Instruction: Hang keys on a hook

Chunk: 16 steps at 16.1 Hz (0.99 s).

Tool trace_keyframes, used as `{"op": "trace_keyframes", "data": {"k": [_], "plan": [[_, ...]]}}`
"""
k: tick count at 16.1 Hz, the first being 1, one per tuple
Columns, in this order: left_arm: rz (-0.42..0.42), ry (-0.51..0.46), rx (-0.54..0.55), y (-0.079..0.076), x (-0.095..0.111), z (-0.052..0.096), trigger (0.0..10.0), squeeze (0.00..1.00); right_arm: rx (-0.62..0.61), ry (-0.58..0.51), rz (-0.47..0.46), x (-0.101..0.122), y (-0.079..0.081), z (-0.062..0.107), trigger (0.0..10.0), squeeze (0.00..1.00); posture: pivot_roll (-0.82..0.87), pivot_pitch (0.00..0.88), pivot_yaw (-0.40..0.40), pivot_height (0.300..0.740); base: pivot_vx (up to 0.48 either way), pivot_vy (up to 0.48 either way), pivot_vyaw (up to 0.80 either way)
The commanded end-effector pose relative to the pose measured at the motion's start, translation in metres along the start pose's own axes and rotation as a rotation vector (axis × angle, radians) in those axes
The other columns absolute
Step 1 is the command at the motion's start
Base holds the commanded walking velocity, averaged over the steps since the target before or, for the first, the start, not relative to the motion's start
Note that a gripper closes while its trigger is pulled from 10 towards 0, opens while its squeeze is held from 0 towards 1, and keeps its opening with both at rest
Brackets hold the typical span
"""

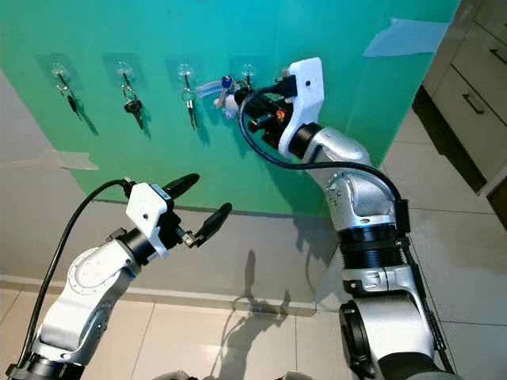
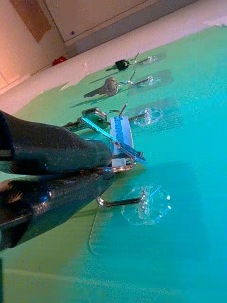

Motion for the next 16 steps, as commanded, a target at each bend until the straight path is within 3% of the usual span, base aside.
{"op": "trace_keyframes", "data": {"k": [1,5,10,13,16], "plan": [[-0.007,0.016,-0.010,-0.002,-0.001,0.000,10.0,0.00,-0.040,0.002,-0.016,0.005,-0.007,-0.001,10.0,0.00,-0.06,0.010,0.033,0.740,0.000,0.000,0.00],[-0.005,0.017,-0.015,-0.002,-0.001,-0.001,10.0,0.00,-0.095,0.103,-0.131,-0.014,-0.013,0.001,10.0,0.00,-0.06,0.011,0.035,0.740,0.000,0.000,0.00],[-0.007,0.013,-0.019,-0.001,0.000,-0.004,10.0,0.00,-0.166,0.142,-0.227,-0.020,-0.025,0.005,10.0,0.00,-0.06,0.016,0.040,0.740,0.000,0.000,0.00],[-0.009,0.014,-0.017,0.000,0.001,-0.004,10.0,0.00,-0.183,0.178,-0.250,-0.026,-0.026,0.007,10.0,0.00,-0.06,0.020,0.037,0.740,0.000,0.000,0.00],[-0.010,0.014,-0.017,0.000,0.001,-0.003,10.0,0.00,-0.164,0.165,-0.179,-0.019,-0.025,0.010,10.0,0.00,-0.06,0.029,0.038,0.740,0.000,0.000,0.00]]}}
Point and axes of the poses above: a point about 5 cm out from each wrist's last joint towards the gripper, its own z axis pointing back from the gripper into the wrist, its own x axis along the axis of the wrist's last joint, y = z × x, the point moved 2 cm from there along -z, pointing out of the wrist towards the gripper, and after that the axes turned 13 degrees about z, right-handed, at the moved point
